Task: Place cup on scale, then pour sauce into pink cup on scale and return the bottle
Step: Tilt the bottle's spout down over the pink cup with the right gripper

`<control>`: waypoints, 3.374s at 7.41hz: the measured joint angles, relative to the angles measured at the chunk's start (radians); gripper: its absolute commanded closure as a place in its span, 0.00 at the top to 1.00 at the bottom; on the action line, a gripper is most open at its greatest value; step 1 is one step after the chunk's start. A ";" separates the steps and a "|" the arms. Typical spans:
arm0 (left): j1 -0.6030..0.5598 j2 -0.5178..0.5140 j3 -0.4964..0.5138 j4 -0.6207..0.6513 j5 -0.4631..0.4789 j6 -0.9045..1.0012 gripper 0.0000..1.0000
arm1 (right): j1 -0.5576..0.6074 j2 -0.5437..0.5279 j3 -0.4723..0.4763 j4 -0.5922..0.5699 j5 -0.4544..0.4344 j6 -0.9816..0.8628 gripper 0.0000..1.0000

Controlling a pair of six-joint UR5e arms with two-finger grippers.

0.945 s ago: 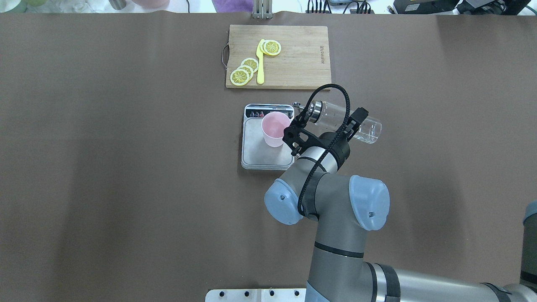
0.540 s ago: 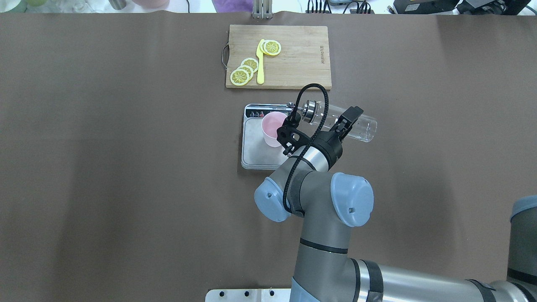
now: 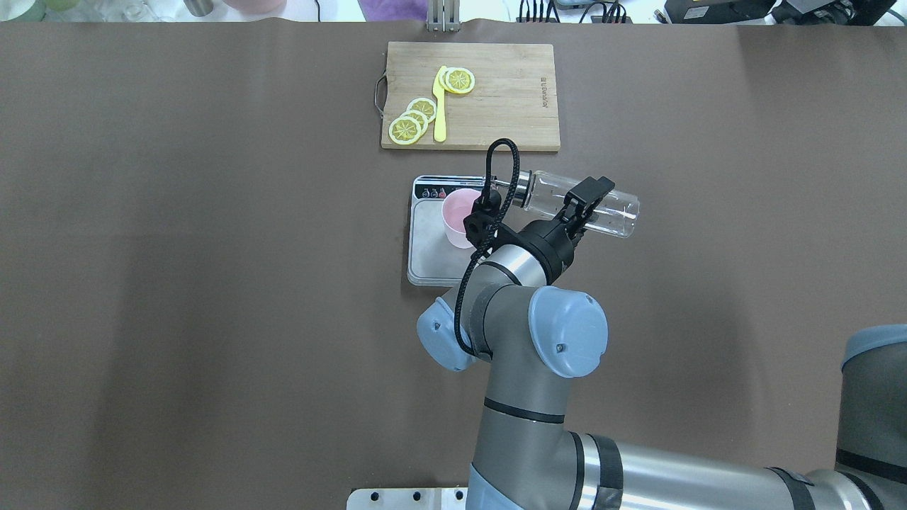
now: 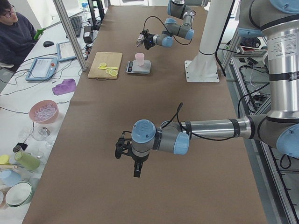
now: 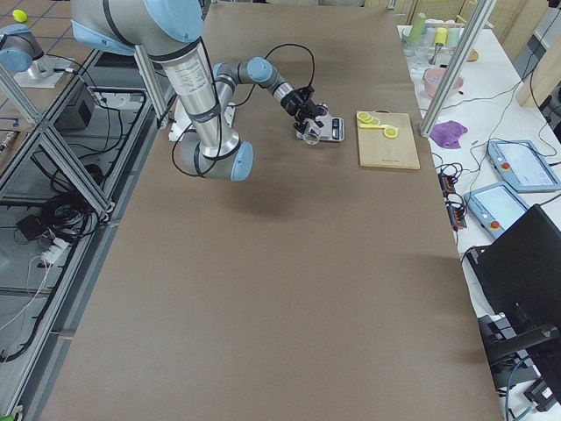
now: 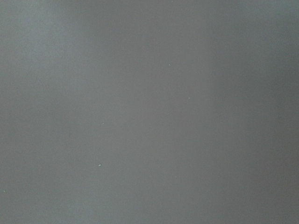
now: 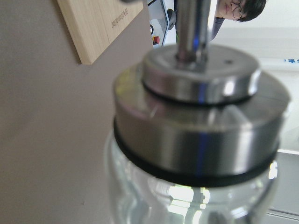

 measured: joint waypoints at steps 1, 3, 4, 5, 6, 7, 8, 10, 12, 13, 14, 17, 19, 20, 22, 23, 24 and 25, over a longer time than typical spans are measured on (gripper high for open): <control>0.000 0.000 0.001 0.000 0.000 0.000 0.98 | 0.002 0.003 -0.008 -0.014 -0.001 0.000 0.00; 0.001 -0.001 0.001 0.000 0.000 0.000 0.98 | 0.003 0.011 -0.013 -0.070 -0.001 0.021 0.00; 0.001 -0.001 0.002 0.000 0.000 0.000 0.98 | 0.004 0.021 -0.014 -0.106 0.000 0.031 0.00; 0.001 -0.001 0.002 0.000 0.000 0.001 0.98 | 0.004 0.029 -0.017 -0.135 0.000 0.042 0.00; 0.001 -0.001 0.002 0.000 0.000 0.001 0.98 | 0.004 0.042 -0.029 -0.161 0.001 0.055 0.00; 0.001 -0.001 0.001 0.000 -0.001 0.001 0.98 | 0.004 0.060 -0.054 -0.181 0.001 0.073 0.00; 0.001 -0.001 0.001 0.000 -0.001 0.001 0.98 | 0.004 0.075 -0.086 -0.194 0.002 0.095 0.00; 0.002 -0.001 0.000 0.000 -0.002 0.001 0.98 | 0.004 0.091 -0.124 -0.204 0.002 0.119 0.00; 0.002 -0.001 0.001 0.000 -0.002 0.001 0.98 | 0.003 0.110 -0.147 -0.256 0.003 0.154 0.00; 0.002 -0.001 0.002 0.001 -0.002 0.000 0.98 | 0.003 0.134 -0.175 -0.284 0.005 0.171 0.00; 0.002 -0.001 0.003 0.002 -0.002 0.000 0.98 | 0.003 0.155 -0.214 -0.298 0.007 0.190 0.00; 0.002 0.000 0.003 0.003 -0.002 0.000 0.98 | -0.001 0.204 -0.302 -0.306 0.010 0.216 0.00; 0.002 0.000 0.004 0.004 -0.002 0.000 0.98 | -0.004 0.238 -0.371 -0.308 0.011 0.239 0.00; 0.002 0.000 0.005 0.004 -0.002 0.000 0.98 | -0.007 0.245 -0.389 -0.318 0.011 0.257 0.00; 0.002 0.000 0.007 0.005 -0.002 0.000 0.98 | -0.019 0.249 -0.400 -0.369 0.012 0.297 0.00; 0.002 0.000 0.008 0.005 -0.002 -0.001 0.98 | -0.025 0.250 -0.401 -0.388 0.012 0.311 0.00; 0.002 -0.001 0.009 0.005 -0.002 -0.001 0.98 | -0.028 0.250 -0.401 -0.406 0.013 0.317 0.00; 0.002 -0.001 0.009 0.005 -0.002 -0.002 0.98 | -0.029 0.250 -0.402 -0.423 0.015 0.320 0.00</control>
